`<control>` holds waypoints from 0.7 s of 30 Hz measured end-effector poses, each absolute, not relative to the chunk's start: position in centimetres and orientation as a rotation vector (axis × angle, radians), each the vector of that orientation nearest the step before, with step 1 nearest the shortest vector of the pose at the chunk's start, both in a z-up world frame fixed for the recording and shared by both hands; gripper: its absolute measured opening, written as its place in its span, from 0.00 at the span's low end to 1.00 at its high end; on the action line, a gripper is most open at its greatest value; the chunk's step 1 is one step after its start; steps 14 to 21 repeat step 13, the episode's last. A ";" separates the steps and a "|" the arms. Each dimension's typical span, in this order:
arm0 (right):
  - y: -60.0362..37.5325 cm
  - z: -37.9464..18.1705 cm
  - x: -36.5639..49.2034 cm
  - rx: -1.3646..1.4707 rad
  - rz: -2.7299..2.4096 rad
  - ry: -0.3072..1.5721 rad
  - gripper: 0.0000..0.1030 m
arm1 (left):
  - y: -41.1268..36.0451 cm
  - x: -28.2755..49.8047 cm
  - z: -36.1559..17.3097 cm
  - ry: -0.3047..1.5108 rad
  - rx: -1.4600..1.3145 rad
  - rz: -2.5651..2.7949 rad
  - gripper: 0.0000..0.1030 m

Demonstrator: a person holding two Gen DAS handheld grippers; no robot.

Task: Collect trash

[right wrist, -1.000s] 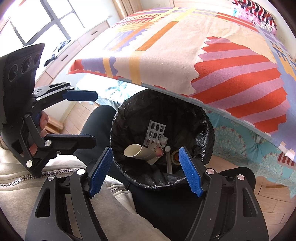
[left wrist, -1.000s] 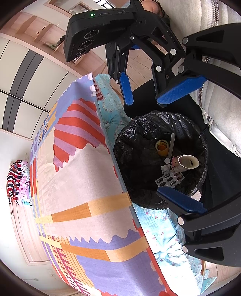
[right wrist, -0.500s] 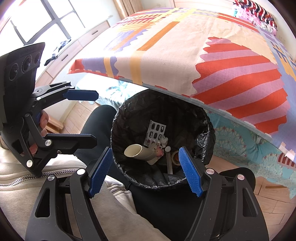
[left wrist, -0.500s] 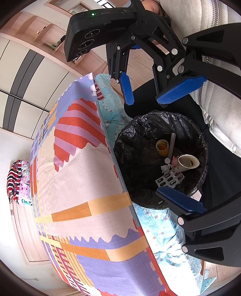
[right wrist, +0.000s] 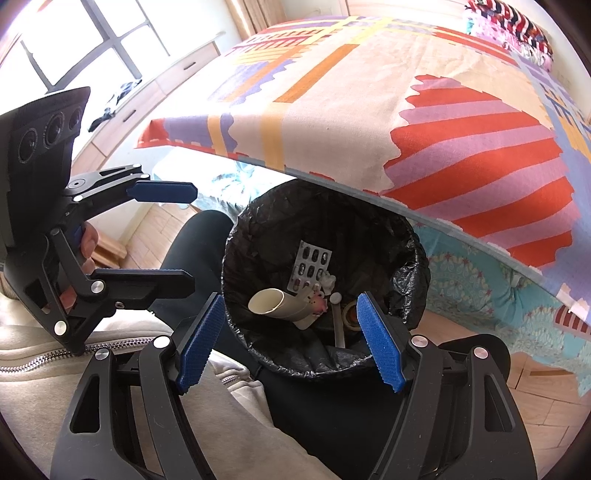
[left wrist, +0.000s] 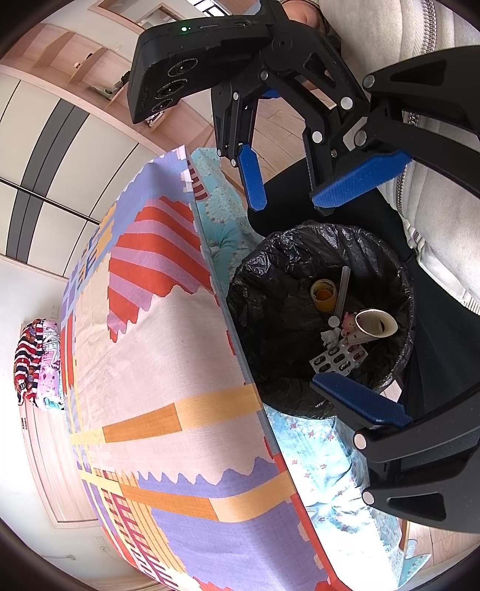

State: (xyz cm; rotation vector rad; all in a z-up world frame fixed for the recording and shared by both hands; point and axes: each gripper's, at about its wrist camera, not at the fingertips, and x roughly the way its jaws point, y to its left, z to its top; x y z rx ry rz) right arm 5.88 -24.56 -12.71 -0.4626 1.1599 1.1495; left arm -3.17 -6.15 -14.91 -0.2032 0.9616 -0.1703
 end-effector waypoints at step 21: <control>-24.5 -12.7 5.8 -0.462 1.149 1.160 0.71 | -6.3 -3.0 -14.9 0.961 -0.201 -0.173 0.85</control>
